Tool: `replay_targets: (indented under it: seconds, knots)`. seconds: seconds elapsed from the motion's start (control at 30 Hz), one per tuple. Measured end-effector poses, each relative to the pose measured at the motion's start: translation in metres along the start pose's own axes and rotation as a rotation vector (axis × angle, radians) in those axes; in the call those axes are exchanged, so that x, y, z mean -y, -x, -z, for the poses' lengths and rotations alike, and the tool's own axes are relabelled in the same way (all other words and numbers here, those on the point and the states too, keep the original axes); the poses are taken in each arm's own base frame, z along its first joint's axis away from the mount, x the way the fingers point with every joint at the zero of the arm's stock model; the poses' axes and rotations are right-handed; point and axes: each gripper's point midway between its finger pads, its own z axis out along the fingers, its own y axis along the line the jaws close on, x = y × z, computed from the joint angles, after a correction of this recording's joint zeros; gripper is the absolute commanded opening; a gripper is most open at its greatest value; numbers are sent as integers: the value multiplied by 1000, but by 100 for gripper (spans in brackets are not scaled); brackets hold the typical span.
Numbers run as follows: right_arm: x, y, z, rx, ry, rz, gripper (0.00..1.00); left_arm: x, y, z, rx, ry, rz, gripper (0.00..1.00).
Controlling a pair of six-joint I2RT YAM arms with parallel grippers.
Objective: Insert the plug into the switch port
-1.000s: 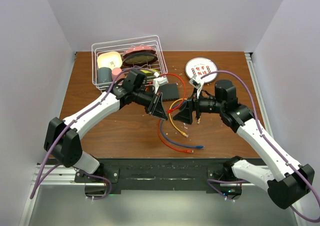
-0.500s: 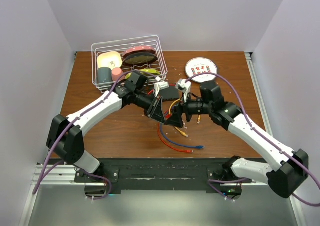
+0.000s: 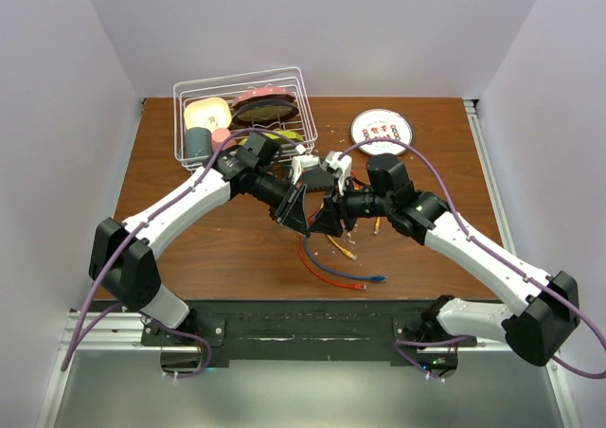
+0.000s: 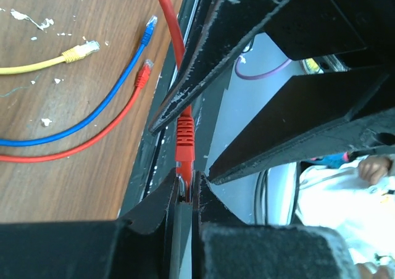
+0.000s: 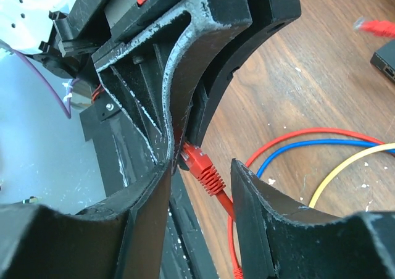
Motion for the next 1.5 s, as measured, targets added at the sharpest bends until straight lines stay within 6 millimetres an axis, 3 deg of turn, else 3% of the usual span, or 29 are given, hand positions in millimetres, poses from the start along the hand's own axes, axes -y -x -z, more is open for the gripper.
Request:
replay_targets:
  seconds: [0.07,0.17,0.2,0.23,0.4,0.47,0.5,0.6,0.7,0.83,1.07,1.23,1.37,1.5]
  knots:
    - [-1,0,0,0,2,4,42,1,0,2,-7,5,-6,0]
    - [-1,0,-1,-1,4,17,18,2,-1,3,-17,9,-11,0]
    - [-1,-1,-1,-3,4,17,4,2,-2,4,-23,10,-11,0]
    - [-2,-1,-1,-5,8,18,0,2,-2,4,-23,13,-17,0]
    - [-5,-1,0,-7,23,18,0,-1,-1,9,-24,30,-35,2]
    - [-3,1,-1,0,12,15,0,-2,0,10,-20,38,-38,13]
    - [-2,2,-1,4,3,11,0,-4,2,10,-15,45,-41,38]
    - [3,2,-2,8,-30,-17,0,-10,11,13,19,75,-51,78]
    - [10,-10,-5,-12,-82,-75,0,-19,31,25,140,138,-69,86]
    - [28,-12,1,16,-190,-174,0,-21,40,50,351,220,-93,86]
    - [49,43,37,297,-194,-322,0,-8,57,62,602,198,-141,83]
    - [33,59,32,365,-47,-382,0,-4,72,65,686,163,-150,81]
    - [22,64,30,369,26,-405,0,4,88,69,744,123,-178,70]
    - [17,69,32,379,56,-401,0,-3,97,62,748,87,-157,59]
